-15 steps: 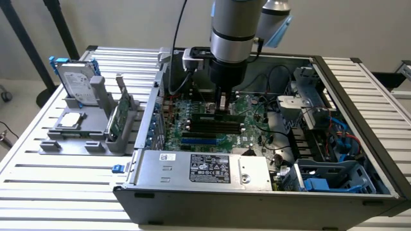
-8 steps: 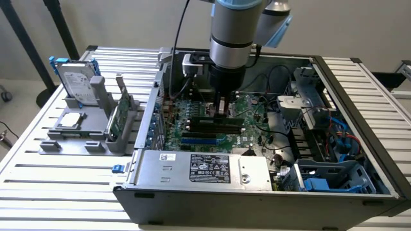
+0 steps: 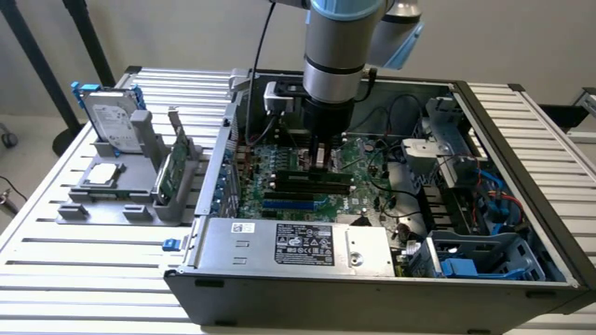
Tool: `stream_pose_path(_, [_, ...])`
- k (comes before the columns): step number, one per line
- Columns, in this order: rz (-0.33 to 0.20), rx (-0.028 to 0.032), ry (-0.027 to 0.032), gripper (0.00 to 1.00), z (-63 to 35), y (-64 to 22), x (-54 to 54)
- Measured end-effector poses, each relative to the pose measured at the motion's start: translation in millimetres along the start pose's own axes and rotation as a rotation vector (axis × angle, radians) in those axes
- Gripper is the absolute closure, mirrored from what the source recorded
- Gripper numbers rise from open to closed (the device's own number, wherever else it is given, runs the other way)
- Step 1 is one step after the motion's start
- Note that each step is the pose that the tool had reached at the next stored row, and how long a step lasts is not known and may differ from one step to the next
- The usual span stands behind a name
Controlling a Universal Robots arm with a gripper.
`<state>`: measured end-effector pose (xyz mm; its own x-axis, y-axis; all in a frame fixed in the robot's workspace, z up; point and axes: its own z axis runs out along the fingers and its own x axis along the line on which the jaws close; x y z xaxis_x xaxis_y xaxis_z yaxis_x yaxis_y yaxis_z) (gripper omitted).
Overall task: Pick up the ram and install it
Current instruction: 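Insert the ram into the slot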
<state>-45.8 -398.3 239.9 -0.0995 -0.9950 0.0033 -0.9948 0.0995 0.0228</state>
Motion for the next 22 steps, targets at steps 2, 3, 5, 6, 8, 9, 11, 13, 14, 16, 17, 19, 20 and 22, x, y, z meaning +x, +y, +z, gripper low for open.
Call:
stream_pose_path(2, [-0.001, -0.0001, -0.0002, 0.87, 0.2, 0.0, 0.0])
stream_pose_path(3, [-0.003, -0.0002, -0.0002, 0.87, 0.3, 0.1, 0.0])
stream_pose_path(5, [-0.006, -0.0003, -0.0002, 0.87, 0.8, 0.1, -0.1])
stream_pose_path(6, [-0.008, -0.0004, -0.0002, 0.87, 1.1, 0.2, 0.0])
stream_pose_path(8, [-0.014, -0.0005, 0.0001, 0.87, 1.8, 0.2, 0.0])
stream_pose_path(9, [-0.016, -0.0005, 0.0003, 0.87, 2.1, 0.3, 0.0])
stream_pose_path(11, [-0.017, -0.001, 0.0009, 0.87, 2.7, 0.3, 0.0])
stream_pose_path(13, [-0.017, -0.0011, 0.001, 0.87, 3.3, 0.3, 0.0])
stream_pose_path(14, [-0.017, -0.0011, 0.0011, 0.87, 3.6, 0.3, 0.0])
stream_pose_path(16, [-0.017, -0.0012, 0.0013, 0.87, 4.2, 0.3, 0.0])
stream_pose_path(17, [-0.017, -0.0011, 0.0013, 0.87, 4.5, 0.3, 0.0])
stream_pose_path(19, [-0.017, -0.0011, 0.0014, 0.87, 5.1, 0.2, 0.0])
stream_pose_path(20, [-0.017, -0.0011, 0.0016, 0.87, 5.5, 0.2, 0.0])
stream_pose_path(22, [-0.017, -0.001, 0.002, 0.87, 6.3, 0.2, -0.1])
